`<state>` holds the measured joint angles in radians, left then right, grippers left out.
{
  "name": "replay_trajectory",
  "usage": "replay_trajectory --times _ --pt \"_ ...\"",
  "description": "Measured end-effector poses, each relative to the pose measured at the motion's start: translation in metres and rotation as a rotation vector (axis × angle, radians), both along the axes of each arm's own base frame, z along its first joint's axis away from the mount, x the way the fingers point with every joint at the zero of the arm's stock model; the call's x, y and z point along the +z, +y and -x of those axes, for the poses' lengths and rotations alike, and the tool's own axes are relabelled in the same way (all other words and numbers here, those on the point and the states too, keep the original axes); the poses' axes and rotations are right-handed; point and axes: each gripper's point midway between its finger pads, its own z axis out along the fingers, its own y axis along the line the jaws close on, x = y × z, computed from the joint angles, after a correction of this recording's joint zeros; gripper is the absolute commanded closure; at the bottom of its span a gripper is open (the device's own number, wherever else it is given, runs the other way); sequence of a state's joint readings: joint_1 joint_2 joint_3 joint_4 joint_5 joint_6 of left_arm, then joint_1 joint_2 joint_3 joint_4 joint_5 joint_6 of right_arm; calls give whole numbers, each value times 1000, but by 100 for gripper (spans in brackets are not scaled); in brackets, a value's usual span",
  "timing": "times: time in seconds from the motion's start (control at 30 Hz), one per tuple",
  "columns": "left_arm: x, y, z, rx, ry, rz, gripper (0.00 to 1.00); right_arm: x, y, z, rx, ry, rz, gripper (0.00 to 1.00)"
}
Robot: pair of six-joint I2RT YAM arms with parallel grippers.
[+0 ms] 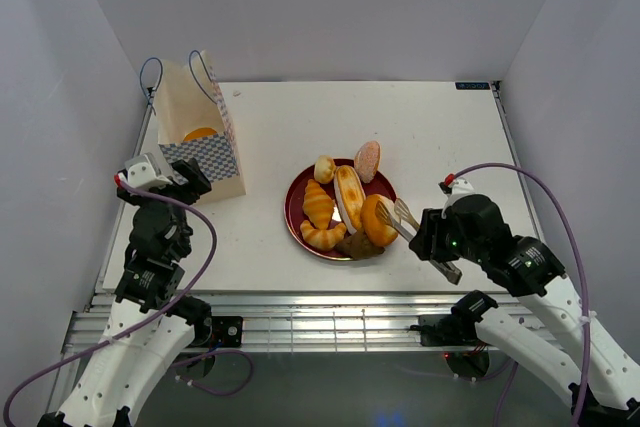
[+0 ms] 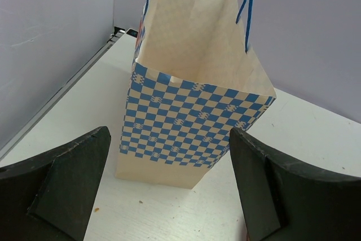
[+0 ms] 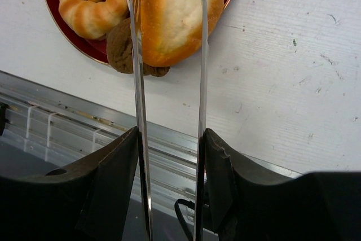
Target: Place the fake bread into the paper bag
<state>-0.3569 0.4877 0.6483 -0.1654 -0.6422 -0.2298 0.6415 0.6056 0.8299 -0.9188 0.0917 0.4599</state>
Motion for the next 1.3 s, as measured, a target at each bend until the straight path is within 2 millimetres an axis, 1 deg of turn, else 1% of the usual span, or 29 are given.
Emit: replay_trajectory --times 0.1,0.2,0.63,1.03,1.17,1.3 --pt "-1 -1 -1 -3 6 -2 4 -9 0 1 5 24 15 46" --pt "-3 -2 -2 -6 15 -6 4 -12 1 1 12 37 26 46" --pt "-4 -4 -2 -17 18 -5 4 -15 3 -1 29 47 41 46" --pt "-4 -5 -3 -26 17 -3 4 -15 11 -9 36 44 30 44" --pt "-4 -6 -3 -29 17 -3 4 -18 13 -10 37 57 39 45" --pt "-4 -6 -3 -30 17 -1 4 -20 13 -11 39 68 48 49"
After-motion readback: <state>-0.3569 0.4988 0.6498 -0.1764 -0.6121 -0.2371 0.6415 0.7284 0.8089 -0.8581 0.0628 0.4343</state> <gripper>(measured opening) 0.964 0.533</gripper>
